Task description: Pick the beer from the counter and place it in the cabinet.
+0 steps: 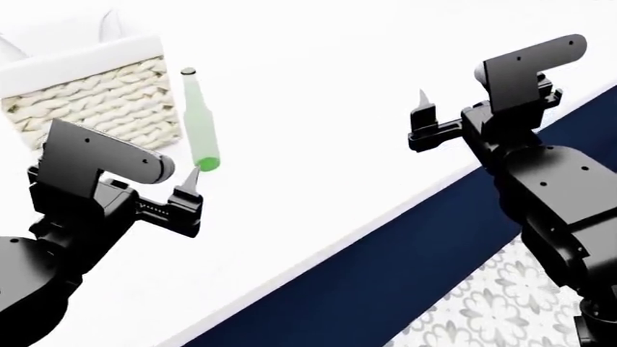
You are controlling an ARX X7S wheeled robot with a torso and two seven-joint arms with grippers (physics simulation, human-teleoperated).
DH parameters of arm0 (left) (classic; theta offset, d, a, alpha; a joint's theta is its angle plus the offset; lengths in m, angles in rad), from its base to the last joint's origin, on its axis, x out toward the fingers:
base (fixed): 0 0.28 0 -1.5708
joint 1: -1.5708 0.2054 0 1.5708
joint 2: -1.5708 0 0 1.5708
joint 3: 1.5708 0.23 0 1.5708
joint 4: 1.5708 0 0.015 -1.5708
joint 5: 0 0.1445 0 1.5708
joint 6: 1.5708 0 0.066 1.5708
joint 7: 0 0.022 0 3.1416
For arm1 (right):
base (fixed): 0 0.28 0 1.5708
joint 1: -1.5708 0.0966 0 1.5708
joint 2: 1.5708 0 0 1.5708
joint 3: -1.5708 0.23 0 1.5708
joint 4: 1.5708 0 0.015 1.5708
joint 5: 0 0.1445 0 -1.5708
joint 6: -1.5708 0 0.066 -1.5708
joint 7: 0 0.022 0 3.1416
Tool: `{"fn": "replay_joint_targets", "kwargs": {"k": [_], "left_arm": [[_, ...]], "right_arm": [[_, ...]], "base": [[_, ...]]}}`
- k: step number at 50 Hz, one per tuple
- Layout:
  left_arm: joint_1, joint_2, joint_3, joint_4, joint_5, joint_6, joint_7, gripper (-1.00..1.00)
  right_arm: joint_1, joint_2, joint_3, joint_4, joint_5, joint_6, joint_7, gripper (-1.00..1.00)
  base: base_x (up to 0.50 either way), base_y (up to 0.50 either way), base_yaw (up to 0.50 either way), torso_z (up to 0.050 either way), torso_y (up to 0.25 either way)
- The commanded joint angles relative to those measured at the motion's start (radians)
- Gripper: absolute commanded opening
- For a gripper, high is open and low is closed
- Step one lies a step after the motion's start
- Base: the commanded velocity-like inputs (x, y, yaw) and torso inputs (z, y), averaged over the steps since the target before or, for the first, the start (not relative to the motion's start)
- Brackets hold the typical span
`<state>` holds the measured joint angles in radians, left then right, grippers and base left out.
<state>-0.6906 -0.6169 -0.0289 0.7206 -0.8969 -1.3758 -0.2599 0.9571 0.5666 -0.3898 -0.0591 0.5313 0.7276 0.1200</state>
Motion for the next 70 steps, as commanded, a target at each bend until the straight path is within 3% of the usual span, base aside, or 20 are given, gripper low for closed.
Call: {"fn": "replay_joint_targets", "kwargs": {"k": [1,12,27,40,51,70], "left_arm": [[0.041,0.026,-0.135,0.051,-0.122,-0.069,-0.04,1.0],[0.078,0.053,-0.339,0.062,-0.318,-0.146,-0.12,1.0],[0.084,0.035,-0.308,0.016,-0.3,-0.072,-0.111,1.0],[0.057,0.106,-0.204,-0.189,-0.135,0.15,0.042,1.0],[0.051,0.088,-0.105,-0.319,0.036,0.285,0.099,1.0],[-0.041,0.114,0.208,-0.593,0.331,0.493,0.178,1.0]], "right_arm": [[-0.015,-0.001,-0.001,-0.004,-0.001,-0.014,0.002,1.0],[-0.007,-0.029,-0.015,0.033,-0.021,-0.048,0.003,1.0],[0.008,-0.031,-0.023,0.028,-0.024,-0.038,0.007,1.0],[0.011,-0.064,-0.064,0.065,-0.061,-0.089,-0.002,1.0],[0.013,-0.069,-0.067,0.063,-0.059,-0.093,-0.004,1.0],[-0.017,-0.08,-0.057,0.084,-0.052,-0.143,-0.01,1.0]], "base": [[-0.41,-0.28,0.0,0.0,0.0],[-0.06,-0.07,0.0,0.0,0.001],[0.0,0.0,0.0,0.0,0.0],[0.0,0.0,0.0,0.0,0.0],[0.0,0.0,0.0,0.0,0.0],[0.0,0.0,0.0,0.0,0.0]]}}
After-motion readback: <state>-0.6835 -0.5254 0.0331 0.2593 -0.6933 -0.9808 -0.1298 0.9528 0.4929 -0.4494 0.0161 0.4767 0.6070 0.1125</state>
